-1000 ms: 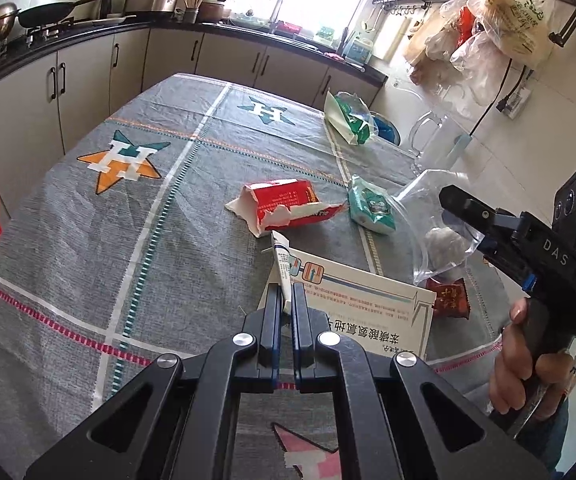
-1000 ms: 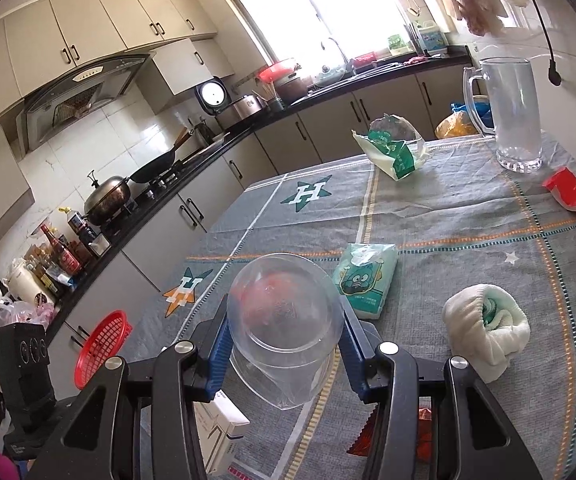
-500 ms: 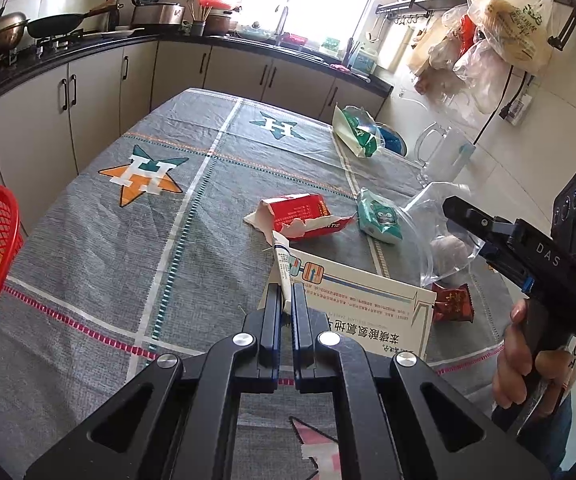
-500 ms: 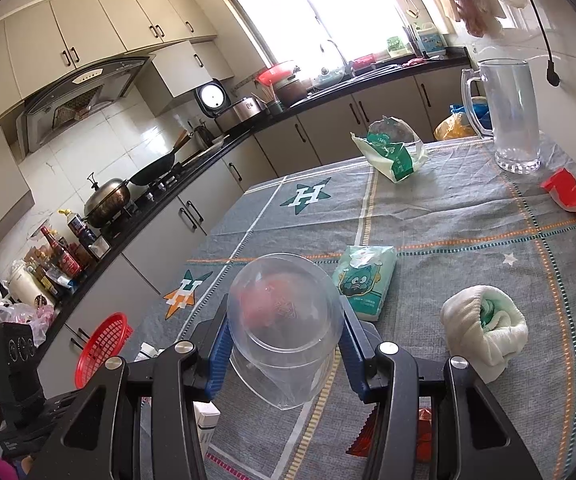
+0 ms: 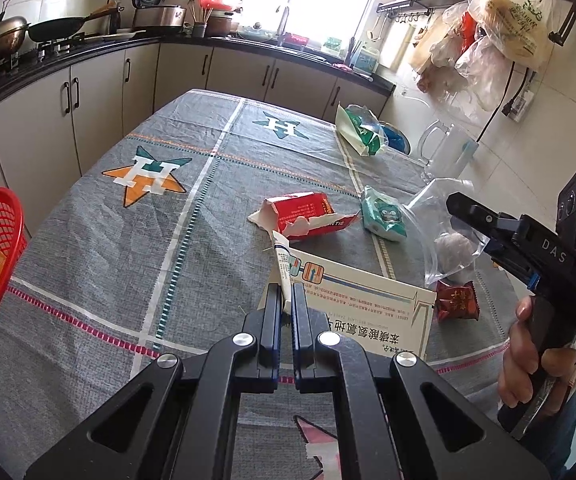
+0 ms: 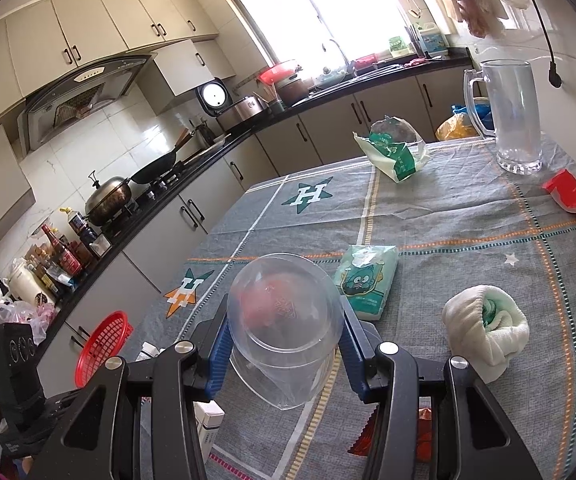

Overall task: Collect trash
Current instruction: 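Hold the carton in the left gripper and the clear cup in the right above the table, then carry the white carton and clear cup toward the red basket with both grippers, then open the left gripper over the basket while the right drops the clear cup in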

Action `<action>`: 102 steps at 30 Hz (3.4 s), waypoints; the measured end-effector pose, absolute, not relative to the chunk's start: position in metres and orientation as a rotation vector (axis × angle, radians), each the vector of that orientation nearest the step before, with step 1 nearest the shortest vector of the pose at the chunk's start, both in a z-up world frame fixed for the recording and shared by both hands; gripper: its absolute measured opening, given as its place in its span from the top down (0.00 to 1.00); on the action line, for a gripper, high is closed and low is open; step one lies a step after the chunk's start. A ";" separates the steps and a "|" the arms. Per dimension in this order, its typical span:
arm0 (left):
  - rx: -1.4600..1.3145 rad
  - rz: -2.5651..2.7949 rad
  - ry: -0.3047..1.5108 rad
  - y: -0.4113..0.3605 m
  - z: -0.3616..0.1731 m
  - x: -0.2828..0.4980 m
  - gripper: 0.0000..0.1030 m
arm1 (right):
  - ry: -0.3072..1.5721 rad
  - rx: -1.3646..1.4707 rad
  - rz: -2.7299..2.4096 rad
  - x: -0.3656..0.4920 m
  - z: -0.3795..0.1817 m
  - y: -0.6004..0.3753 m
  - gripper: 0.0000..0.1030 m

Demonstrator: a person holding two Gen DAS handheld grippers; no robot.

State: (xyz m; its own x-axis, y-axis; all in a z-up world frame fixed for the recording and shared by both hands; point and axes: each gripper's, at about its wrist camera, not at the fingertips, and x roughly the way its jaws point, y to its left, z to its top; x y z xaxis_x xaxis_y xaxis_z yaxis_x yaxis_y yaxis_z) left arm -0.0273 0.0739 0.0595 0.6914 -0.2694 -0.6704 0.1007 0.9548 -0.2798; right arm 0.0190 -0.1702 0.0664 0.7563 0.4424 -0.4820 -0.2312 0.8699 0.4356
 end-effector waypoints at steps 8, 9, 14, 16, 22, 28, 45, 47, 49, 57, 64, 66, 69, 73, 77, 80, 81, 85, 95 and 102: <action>-0.229 -0.204 0.778 0.075 0.060 -0.028 0.96 | 0.612 0.359 0.380 0.018 0.067 -0.169 0.49; -0.230 -0.204 0.778 0.076 0.060 -0.029 0.96 | 0.610 0.357 0.380 0.018 0.067 -0.169 0.49; -0.236 -0.201 0.778 0.080 0.061 -0.029 0.96 | 0.614 0.353 0.379 0.018 0.068 -0.167 0.49; -0.239 -0.199 0.775 0.082 0.061 -0.030 0.96 | 0.616 0.350 0.378 0.018 0.067 -0.166 0.49; -0.241 -0.192 0.771 0.086 0.062 -0.032 0.96 | 0.615 0.349 0.377 0.019 0.067 -0.166 0.49; -0.243 -0.181 0.764 0.090 0.063 -0.033 0.96 | 0.616 0.347 0.375 0.021 0.066 -0.166 0.49; -0.277 -0.158 0.705 0.123 0.083 -0.051 0.96 | 0.592 0.344 0.371 0.013 0.077 -0.157 0.49; -0.289 -0.146 0.688 0.134 0.088 -0.055 0.96 | 0.585 0.340 0.377 0.008 0.081 -0.150 0.49; -0.303 -0.130 0.670 0.148 0.094 -0.060 0.96 | 0.585 0.345 0.390 0.004 0.085 -0.142 0.49; -0.347 -0.028 0.610 0.212 0.109 -0.078 0.96 | 0.595 0.308 0.497 -0.002 0.101 -0.083 0.49; -0.375 0.125 0.573 0.289 0.109 -0.103 0.96 | 0.649 0.262 0.609 0.004 0.103 -0.012 0.49; -0.365 0.180 0.571 0.308 0.107 -0.109 0.96 | 0.665 0.247 0.646 0.007 0.103 0.013 0.49; -0.371 0.244 0.575 0.336 0.100 -0.116 0.96 | 0.689 0.241 0.704 0.011 0.104 0.046 0.49; -0.366 0.317 0.590 0.364 0.087 -0.123 0.96 | 0.710 0.215 0.762 0.014 0.103 0.088 0.49; -0.339 0.369 0.602 0.378 0.076 -0.120 0.96 | 0.738 0.189 0.801 0.021 0.101 0.126 0.49; -0.301 0.396 0.613 0.383 0.069 -0.115 0.96 | 0.762 0.168 0.815 0.027 0.095 0.152 0.49; -0.285 0.406 0.614 0.382 0.068 -0.113 0.96 | 0.767 0.159 0.813 0.029 0.093 0.159 0.49; -0.215 0.434 0.621 0.379 0.062 -0.110 0.96 | 0.801 0.148 0.808 0.039 0.082 0.180 0.49; -0.202 0.445 0.631 0.382 0.057 -0.104 0.93 | 0.824 0.101 0.777 0.053 0.063 0.219 0.47; -0.187 0.441 0.599 0.379 0.064 -0.107 0.61 | 0.838 0.103 0.777 0.057 0.060 0.225 0.42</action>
State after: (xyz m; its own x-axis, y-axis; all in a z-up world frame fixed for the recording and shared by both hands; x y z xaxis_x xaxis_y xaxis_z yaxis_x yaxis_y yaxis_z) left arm -0.1069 0.3787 0.0641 0.7365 0.3454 -0.5816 -0.4521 0.8909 -0.0435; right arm 0.0565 0.2250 0.0598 0.4153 0.6561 -0.6301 -0.5789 0.7249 0.3733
